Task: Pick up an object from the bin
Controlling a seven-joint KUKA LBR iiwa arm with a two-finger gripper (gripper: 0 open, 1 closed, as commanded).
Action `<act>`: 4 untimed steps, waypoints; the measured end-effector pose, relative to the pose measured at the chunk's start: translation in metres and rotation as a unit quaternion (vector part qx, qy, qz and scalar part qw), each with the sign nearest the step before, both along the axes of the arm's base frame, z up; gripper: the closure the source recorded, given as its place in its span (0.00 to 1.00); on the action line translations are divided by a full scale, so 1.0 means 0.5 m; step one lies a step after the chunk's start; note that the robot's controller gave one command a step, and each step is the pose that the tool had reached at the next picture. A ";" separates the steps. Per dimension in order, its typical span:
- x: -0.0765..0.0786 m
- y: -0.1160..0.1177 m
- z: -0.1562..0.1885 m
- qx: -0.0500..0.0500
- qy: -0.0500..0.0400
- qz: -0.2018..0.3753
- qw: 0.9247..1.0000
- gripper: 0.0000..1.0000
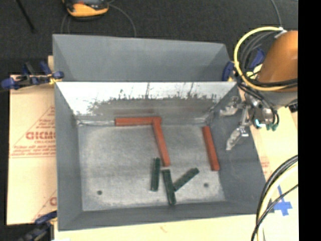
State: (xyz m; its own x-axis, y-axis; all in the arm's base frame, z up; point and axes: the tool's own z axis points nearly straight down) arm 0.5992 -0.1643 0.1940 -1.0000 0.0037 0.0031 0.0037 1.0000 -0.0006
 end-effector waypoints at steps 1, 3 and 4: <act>0.003 0.001 0.010 -0.001 -0.004 0.002 1.000 0.00; -0.036 0.040 -0.232 -0.003 -0.011 0.132 0.991 1.00; -0.044 0.038 -0.226 -0.001 -0.004 0.132 0.991 1.00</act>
Offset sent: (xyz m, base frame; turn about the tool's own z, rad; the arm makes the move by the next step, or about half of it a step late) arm -0.0251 0.0209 -0.1240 -0.2644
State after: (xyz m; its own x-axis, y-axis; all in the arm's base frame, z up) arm 0.5773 -0.1453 0.0811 -0.9659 -0.2590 -0.0046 -0.2590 0.9659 -0.0029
